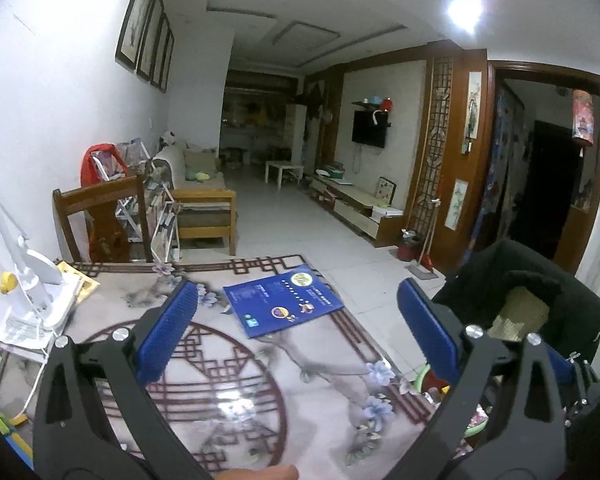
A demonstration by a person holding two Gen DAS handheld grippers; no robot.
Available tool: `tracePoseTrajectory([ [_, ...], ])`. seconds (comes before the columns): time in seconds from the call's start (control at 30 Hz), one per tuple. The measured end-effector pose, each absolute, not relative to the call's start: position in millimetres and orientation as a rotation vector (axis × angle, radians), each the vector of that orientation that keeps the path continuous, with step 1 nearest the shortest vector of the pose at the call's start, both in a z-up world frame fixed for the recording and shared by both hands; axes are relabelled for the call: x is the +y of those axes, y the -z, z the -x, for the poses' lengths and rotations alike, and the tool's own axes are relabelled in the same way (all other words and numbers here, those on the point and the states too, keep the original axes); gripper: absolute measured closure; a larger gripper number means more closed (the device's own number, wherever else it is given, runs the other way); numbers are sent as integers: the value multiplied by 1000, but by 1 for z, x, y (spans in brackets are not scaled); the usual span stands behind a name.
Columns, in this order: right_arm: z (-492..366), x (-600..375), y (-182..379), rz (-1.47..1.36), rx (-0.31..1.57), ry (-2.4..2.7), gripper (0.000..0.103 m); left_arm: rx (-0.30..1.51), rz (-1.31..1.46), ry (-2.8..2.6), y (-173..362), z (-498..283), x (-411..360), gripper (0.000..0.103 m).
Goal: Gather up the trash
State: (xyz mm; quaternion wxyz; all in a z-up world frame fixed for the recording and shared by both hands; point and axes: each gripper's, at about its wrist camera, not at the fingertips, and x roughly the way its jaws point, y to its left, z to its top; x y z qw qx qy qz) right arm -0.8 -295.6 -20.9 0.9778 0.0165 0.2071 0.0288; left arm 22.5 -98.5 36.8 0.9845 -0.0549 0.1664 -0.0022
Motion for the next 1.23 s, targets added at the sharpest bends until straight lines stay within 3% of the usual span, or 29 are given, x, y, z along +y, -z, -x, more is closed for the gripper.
tracePoseTrajectory([
  [0.93,-14,-276,37,21,484,-106,7,427,149,-1,-15,-37,-81,5],
  [1.07,-26,-264,50,33,530,-151,7,478,146,-27,3,-45,-70,5],
  [1.23,-58,-238,107,58,696,-231,7,678,176,-195,87,-51,-22,5],
])
